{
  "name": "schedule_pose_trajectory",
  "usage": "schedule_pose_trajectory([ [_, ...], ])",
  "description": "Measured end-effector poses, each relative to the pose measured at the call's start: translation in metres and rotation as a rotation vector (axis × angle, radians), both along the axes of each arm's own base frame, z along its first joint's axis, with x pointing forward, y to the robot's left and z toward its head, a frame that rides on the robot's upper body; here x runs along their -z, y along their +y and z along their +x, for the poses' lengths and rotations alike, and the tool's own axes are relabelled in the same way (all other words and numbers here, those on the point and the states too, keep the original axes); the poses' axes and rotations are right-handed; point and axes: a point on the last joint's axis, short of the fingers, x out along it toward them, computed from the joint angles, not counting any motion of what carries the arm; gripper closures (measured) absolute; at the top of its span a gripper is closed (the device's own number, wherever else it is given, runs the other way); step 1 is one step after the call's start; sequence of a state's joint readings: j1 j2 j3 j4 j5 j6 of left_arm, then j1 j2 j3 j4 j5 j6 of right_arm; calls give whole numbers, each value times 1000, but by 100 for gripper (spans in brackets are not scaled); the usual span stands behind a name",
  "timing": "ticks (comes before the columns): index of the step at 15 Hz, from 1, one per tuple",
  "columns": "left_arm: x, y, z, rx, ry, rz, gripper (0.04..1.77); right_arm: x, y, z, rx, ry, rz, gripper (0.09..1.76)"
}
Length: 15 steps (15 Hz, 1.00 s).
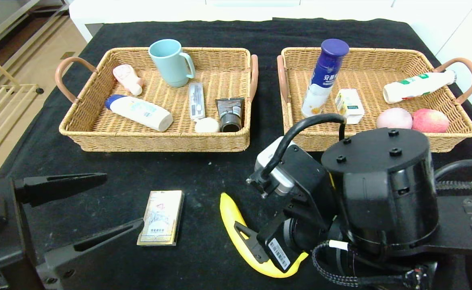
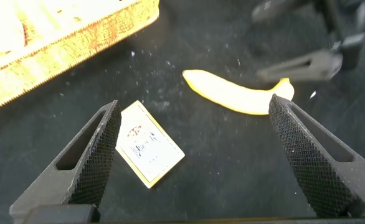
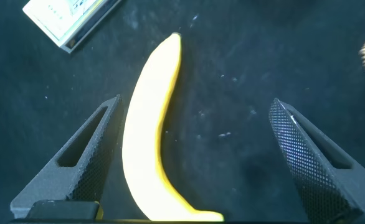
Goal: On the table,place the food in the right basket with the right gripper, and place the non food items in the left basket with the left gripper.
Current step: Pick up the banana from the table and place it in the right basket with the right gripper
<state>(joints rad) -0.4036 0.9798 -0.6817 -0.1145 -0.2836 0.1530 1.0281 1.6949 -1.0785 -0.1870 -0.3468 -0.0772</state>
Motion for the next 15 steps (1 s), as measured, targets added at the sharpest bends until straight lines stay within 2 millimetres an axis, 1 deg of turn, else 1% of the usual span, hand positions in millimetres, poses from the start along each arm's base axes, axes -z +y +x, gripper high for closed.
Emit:
schedule_pose_trajectory([
  [3,-3,4,-4,-14,20,8,9,11,5,0,-10,0,0,15],
  [6,-8,8,-6,-42,9,2,9,25,7,-3,-19,14,-27,15],
  [10,-11,9,-8,-47,-5,-3,9,42,14,-4,-30,18,-38,15],
  [15,-13,11,-11,-47,-17,-8,9,52,18,-4,-32,29,-57,15],
])
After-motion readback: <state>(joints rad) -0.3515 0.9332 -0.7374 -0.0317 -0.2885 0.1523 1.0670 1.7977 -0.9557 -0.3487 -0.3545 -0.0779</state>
